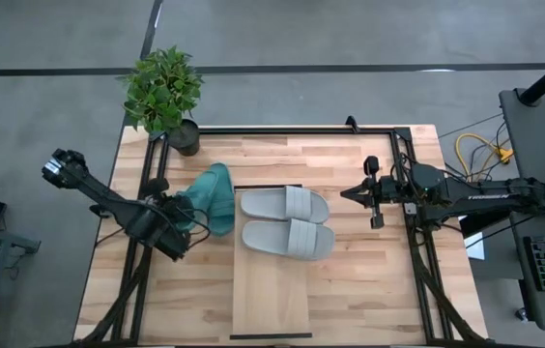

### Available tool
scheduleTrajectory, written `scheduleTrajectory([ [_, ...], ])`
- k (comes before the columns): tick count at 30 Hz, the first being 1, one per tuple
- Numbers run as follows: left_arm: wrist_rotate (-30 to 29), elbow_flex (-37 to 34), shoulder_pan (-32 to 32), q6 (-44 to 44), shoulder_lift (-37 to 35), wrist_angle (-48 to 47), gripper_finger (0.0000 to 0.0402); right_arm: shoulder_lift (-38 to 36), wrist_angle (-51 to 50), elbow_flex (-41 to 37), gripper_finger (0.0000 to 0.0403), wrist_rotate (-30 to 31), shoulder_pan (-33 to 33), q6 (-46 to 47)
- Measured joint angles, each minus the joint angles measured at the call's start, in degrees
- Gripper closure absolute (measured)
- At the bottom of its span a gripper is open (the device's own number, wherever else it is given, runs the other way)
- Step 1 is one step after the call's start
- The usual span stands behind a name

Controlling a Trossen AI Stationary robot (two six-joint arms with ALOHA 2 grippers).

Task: Pick and place slides into the shelf
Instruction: Put the left green slipper on the shelf

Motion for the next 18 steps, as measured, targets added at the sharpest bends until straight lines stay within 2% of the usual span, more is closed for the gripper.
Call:
scheduleTrajectory([
  [18, -5.69, 6.39, 0.04, 5.8, -9.01, 0.02, 0.0401, 0.0, 0.02, 0.0, 0.0394, 0.0, 0.0, 0.0],
])
